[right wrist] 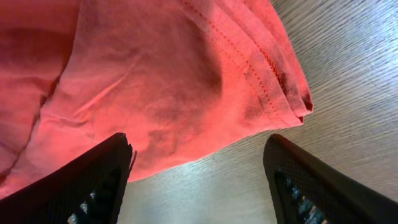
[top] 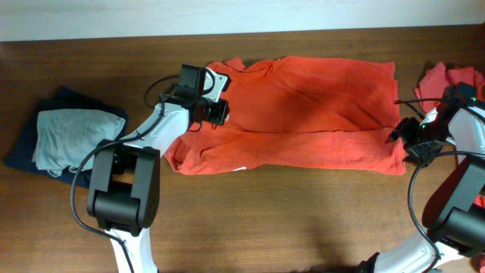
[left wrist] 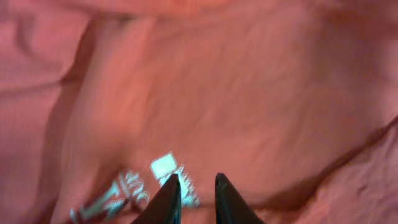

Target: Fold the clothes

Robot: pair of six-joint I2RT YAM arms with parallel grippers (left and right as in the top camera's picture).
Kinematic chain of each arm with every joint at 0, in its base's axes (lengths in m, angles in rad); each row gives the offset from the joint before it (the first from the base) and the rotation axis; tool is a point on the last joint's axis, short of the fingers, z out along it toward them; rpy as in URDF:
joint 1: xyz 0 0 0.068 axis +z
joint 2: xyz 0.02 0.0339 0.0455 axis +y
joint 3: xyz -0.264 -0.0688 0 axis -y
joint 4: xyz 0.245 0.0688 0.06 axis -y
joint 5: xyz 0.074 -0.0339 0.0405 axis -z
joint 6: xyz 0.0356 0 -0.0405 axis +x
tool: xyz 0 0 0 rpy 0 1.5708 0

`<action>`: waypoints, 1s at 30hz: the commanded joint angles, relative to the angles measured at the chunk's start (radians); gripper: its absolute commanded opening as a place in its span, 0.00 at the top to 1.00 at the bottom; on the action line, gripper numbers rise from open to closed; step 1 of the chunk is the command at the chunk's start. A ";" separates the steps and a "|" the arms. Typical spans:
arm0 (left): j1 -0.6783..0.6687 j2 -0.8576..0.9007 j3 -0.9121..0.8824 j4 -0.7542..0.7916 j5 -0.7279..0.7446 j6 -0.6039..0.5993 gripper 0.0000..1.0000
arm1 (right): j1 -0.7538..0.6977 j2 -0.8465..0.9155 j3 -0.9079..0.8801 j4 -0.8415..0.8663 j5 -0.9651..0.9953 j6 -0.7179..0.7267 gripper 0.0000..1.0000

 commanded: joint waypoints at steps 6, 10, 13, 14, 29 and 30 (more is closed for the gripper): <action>0.011 0.014 0.175 -0.136 0.095 -0.037 0.81 | -0.002 -0.021 0.015 -0.007 -0.005 -0.008 0.30; 0.024 0.013 0.291 -0.430 0.039 -0.036 0.81 | -0.002 -0.021 0.015 -0.008 -0.005 -0.007 0.30; 0.019 0.013 0.303 -0.562 0.024 0.039 0.78 | -0.002 -0.021 0.015 -0.008 -0.005 -0.007 0.30; 0.014 0.016 0.298 -0.583 0.020 0.093 0.76 | -0.002 -0.021 0.015 -0.008 -0.005 -0.007 0.30; -0.113 0.117 0.237 -0.535 -0.365 0.370 0.64 | -0.002 -0.021 0.015 -0.012 -0.005 -0.008 0.30; -0.112 0.129 0.237 -0.531 -0.369 0.370 0.64 | -0.002 -0.021 0.015 -0.012 -0.005 -0.008 0.30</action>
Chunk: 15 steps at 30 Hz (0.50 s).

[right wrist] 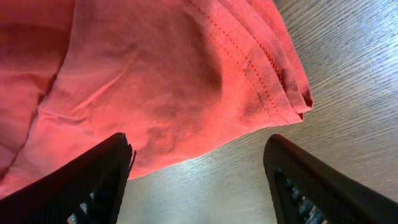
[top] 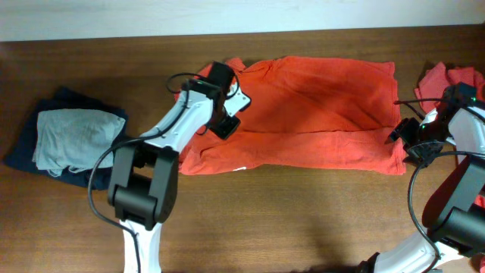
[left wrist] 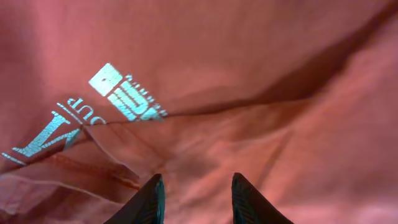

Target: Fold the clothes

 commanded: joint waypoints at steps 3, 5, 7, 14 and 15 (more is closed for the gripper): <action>0.014 0.040 -0.008 0.021 -0.084 0.040 0.69 | -0.002 -0.021 0.015 -0.001 -0.005 -0.007 0.30; 0.014 0.040 -0.007 0.035 -0.085 0.040 0.75 | -0.002 -0.021 0.015 -0.001 -0.005 -0.007 0.30; 0.014 0.040 0.003 0.039 -0.084 0.039 0.83 | -0.002 -0.021 0.015 -0.001 -0.005 -0.007 0.30; 0.014 0.040 0.072 0.069 -0.084 0.040 0.95 | -0.002 -0.021 0.015 -0.001 -0.005 -0.007 0.30; 0.014 0.040 0.075 0.084 -0.084 0.039 0.97 | -0.002 -0.021 0.015 -0.001 -0.005 -0.007 0.30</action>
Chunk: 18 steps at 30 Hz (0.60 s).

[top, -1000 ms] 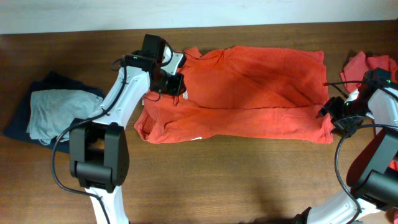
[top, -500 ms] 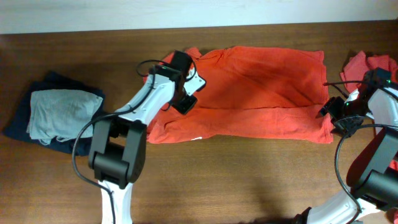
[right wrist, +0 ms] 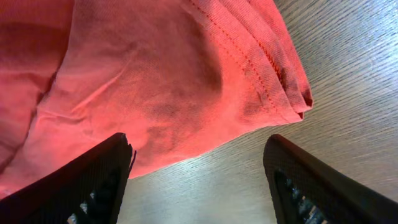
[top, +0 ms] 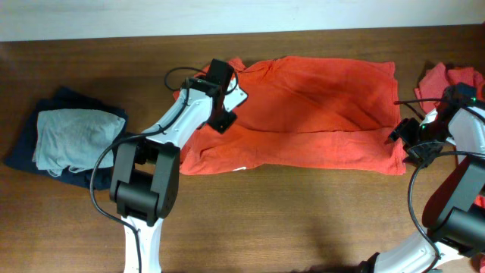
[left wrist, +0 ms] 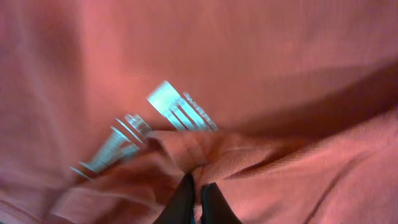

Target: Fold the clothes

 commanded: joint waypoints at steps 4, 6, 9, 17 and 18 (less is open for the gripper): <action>0.002 0.016 0.042 0.096 -0.002 0.012 1.00 | -0.002 -0.021 0.015 0.000 -0.005 -0.007 0.30; 0.002 0.016 0.042 0.129 0.012 0.011 1.00 | -0.002 -0.021 0.015 0.000 -0.005 -0.007 0.30; 0.002 0.016 0.042 0.186 0.017 0.011 1.00 | -0.002 -0.021 0.015 -0.001 -0.005 -0.007 0.30; 0.002 0.018 0.042 0.196 0.092 0.011 0.64 | -0.002 -0.021 0.015 -0.005 -0.005 -0.007 0.30; 0.002 0.018 0.042 0.192 0.099 0.010 0.54 | -0.002 -0.021 0.015 -0.005 -0.005 -0.007 0.30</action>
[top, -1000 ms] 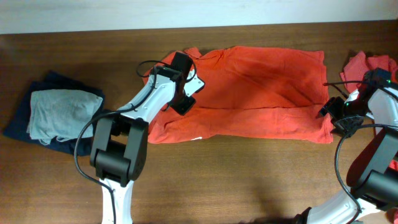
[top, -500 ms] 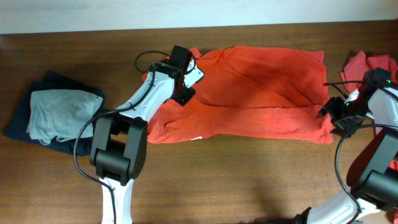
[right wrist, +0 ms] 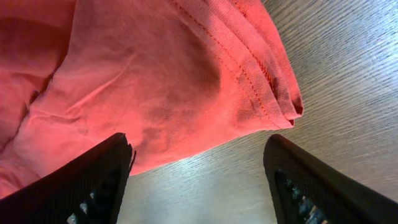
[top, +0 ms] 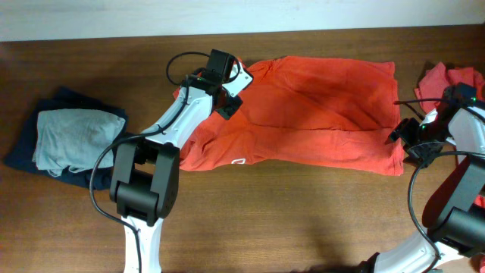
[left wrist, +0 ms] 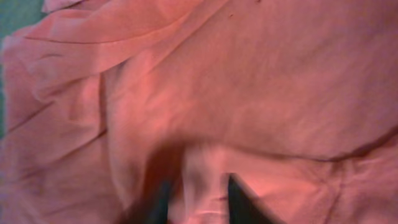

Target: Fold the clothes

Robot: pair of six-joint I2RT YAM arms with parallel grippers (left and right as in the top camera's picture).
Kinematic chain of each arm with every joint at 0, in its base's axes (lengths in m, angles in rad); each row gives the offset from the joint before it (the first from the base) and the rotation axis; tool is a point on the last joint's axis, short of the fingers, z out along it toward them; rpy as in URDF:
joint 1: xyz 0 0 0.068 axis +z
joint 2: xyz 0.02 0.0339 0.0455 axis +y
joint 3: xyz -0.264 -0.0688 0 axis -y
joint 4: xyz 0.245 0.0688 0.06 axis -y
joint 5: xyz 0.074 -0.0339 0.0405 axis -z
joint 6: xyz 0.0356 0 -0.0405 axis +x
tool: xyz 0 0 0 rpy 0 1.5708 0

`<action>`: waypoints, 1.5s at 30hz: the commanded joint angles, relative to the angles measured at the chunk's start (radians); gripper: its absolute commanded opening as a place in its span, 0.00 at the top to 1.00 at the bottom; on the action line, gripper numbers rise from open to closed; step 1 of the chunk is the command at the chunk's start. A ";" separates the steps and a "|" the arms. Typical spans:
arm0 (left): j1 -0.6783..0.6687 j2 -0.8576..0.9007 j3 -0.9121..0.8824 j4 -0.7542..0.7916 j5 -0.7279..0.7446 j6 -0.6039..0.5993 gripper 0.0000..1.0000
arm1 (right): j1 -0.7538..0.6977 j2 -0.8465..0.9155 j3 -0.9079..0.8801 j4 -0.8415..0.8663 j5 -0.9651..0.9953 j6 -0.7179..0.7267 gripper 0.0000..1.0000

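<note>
An orange-red shirt (top: pixel 318 106) lies spread across the back of the wooden table (top: pixel 288 220), with a small white print (top: pixel 237 161) showing near its lower left edge. My left gripper (top: pixel 227 105) hovers over the shirt's upper left part. In the blurred left wrist view the left gripper (left wrist: pixel 199 196) has its fingers apart, astride a pale ridge of cloth (left wrist: pixel 205 168). My right gripper (top: pixel 413 145) sits at the shirt's lower right corner. In the right wrist view the right gripper (right wrist: pixel 199 186) is wide open over bare wood, just short of the folded hem (right wrist: pixel 267 81).
A folded stack, grey cloth (top: pixel 76 136) on a dark navy garment (top: pixel 30 148), sits at the left. Another red garment (top: pixel 449 76) lies at the far right, behind the right arm. The front half of the table is bare wood.
The left gripper was shut on a fold beside the white print; now it stands farther back over the shirt with its fingers apart. The shirt's lower left lies flatter. The hem by the right gripper shifted slightly.
The left gripper was over the shirt's left edge, fingers nearly together. Then it stood open over the folds beside the print, then shut on a fold there. Now it is open farther back and the left part has changed shape. The right gripper stayed open at the lower right corner.
</note>
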 commanded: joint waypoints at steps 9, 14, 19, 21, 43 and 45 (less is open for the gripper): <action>0.027 0.016 0.111 -0.225 0.052 -0.094 0.04 | -0.002 -0.021 0.015 -0.008 -0.005 -0.007 0.30; 0.101 -0.021 0.284 -0.597 0.053 -0.224 0.01 | -0.002 -0.021 0.015 -0.007 -0.005 -0.007 0.30; 0.173 -0.068 0.319 -0.795 0.164 -0.262 0.01 | -0.001 -0.021 0.015 -0.016 -0.005 -0.040 0.30; 0.196 -0.067 0.319 -0.846 0.206 -0.224 0.05 | 0.002 -0.021 0.015 -0.014 -0.005 -0.045 0.30; 0.208 -0.069 0.034 -0.885 0.196 -0.496 0.51 | 0.083 -0.019 -0.067 -0.072 0.048 -0.077 0.21; 0.207 -0.069 0.013 -0.866 0.164 -0.521 0.52 | 0.083 -0.019 -0.085 -0.058 0.048 -0.077 0.21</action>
